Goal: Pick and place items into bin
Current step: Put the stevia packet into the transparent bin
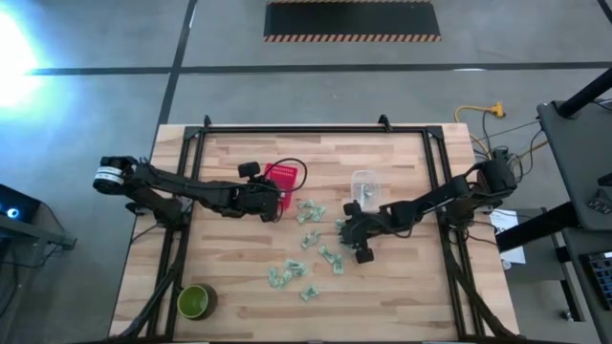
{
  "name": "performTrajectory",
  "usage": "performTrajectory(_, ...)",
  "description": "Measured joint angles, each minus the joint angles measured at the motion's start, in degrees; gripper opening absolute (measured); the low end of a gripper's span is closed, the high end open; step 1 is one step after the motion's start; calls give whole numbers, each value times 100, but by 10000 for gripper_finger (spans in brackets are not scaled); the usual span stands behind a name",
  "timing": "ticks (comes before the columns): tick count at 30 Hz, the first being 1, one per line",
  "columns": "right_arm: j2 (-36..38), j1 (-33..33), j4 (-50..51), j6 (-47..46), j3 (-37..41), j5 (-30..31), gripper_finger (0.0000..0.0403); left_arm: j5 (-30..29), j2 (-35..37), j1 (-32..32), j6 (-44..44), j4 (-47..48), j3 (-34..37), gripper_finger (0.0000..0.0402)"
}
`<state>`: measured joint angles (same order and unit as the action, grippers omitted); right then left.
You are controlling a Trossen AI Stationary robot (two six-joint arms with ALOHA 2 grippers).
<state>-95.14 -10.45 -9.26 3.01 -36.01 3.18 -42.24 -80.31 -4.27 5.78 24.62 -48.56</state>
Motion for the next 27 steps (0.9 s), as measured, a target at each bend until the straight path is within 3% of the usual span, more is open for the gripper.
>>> performTrajectory(9, -60, -3, -15, -9, 0, 282, 100, 0, 0, 2, -2, 0, 0, 112)
performTrajectory(19, -60, -3, -21, 63, 0, 282, 13, 0, 0, 2, -2, 0, 0, 112)
performTrajectory(27, 43, -60, -39, 15, -47, 280, 9, 0, 0, 2, -2, 1, 0, 112)
